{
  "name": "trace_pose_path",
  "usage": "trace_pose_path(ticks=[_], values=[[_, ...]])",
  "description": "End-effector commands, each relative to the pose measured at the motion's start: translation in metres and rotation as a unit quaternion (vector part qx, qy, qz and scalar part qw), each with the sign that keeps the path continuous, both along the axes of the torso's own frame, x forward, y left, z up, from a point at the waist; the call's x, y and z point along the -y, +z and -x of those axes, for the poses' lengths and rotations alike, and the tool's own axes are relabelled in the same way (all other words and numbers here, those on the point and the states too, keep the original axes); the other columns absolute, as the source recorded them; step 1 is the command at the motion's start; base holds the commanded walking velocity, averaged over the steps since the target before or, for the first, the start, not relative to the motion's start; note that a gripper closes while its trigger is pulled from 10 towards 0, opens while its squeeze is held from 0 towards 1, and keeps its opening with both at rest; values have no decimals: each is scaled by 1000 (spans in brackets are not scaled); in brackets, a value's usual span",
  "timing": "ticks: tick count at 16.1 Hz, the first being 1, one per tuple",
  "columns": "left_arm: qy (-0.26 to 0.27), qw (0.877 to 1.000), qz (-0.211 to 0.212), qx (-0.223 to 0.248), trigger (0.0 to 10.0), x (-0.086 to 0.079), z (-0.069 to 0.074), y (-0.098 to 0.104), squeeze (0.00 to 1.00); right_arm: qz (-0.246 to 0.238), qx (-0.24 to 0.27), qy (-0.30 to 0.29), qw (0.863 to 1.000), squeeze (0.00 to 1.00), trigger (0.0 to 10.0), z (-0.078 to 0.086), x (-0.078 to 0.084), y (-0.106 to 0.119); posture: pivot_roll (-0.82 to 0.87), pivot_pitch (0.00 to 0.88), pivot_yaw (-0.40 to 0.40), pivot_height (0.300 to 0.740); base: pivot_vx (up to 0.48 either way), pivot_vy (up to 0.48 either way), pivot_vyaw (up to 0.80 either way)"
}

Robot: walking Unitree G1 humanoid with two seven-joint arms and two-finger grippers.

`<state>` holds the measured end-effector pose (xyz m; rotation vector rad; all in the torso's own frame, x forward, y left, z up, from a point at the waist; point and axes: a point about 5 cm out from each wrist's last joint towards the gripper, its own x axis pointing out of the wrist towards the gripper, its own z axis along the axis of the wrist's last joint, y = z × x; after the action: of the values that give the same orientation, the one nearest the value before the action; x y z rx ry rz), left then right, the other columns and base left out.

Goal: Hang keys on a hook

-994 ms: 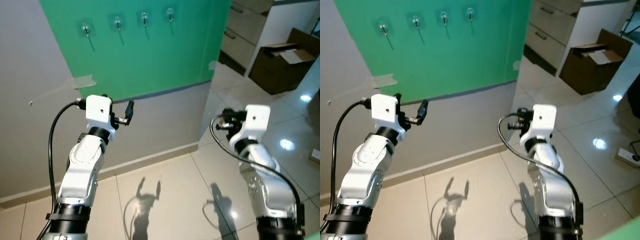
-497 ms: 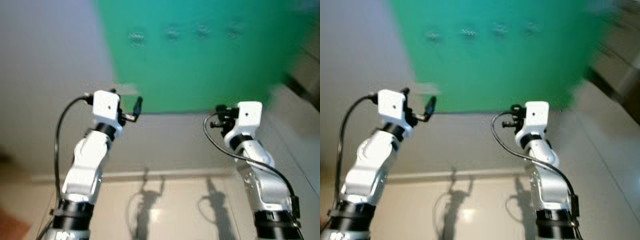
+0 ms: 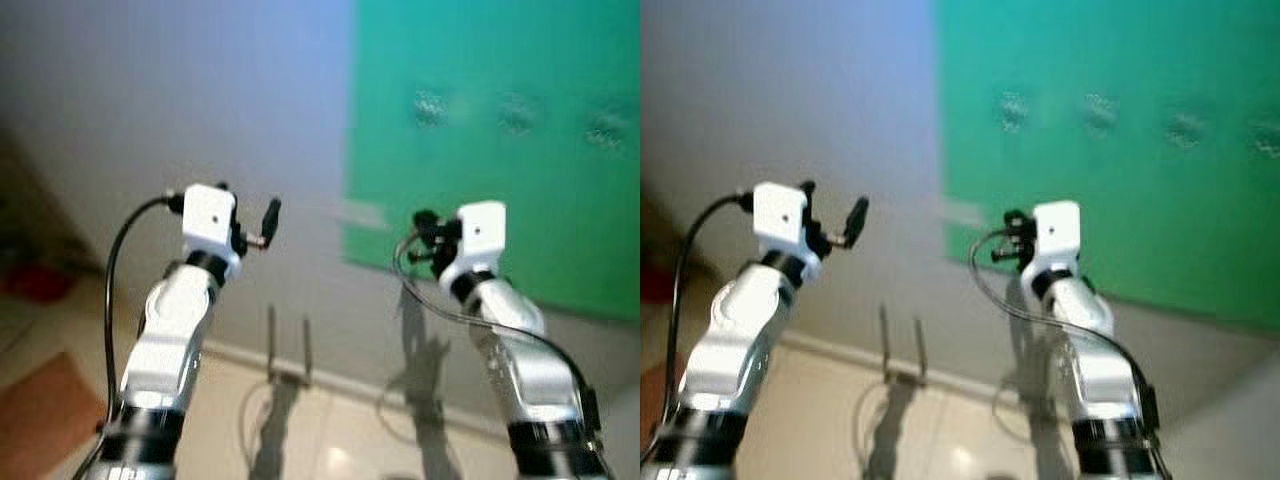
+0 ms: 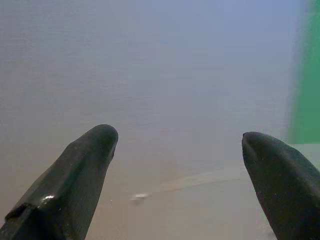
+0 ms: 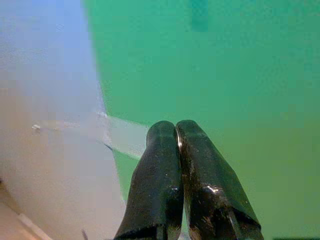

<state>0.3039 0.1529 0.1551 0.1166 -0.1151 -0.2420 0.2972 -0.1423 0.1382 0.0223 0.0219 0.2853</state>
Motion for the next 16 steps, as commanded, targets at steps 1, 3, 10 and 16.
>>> trace_pose_path(ticks=[1, 3, 10, 16], values=[[7, 1000, -11, 0, 10000, -4, 1, 0, 0, -17, 11, 24, 999, 0, 10000, 1, -8, 4, -48, 0, 23, 718, 0, 0, 0], [9, 1000, -24, 3, 10000, -2, 1, 0, 0, -31, 17, 15, 999, 0, 10000, 1, -1, 9, -59, 0, 17, 718, 0, 0, 0], [24, 999, -29, 2, 10000, -3, 4, -2, 0, -46, 32, 34, 998, 0, 10000, 3, -1, 21, -44, 0, -1, 718, 0, -368, 0], [-27, 999, -32, -8, 10000, 12, 5, -4, 0, -71, 56, 126, 988, 0, 10000, 19, -6, 44, -73, 0, 12, 718, 0, -293, 0]])
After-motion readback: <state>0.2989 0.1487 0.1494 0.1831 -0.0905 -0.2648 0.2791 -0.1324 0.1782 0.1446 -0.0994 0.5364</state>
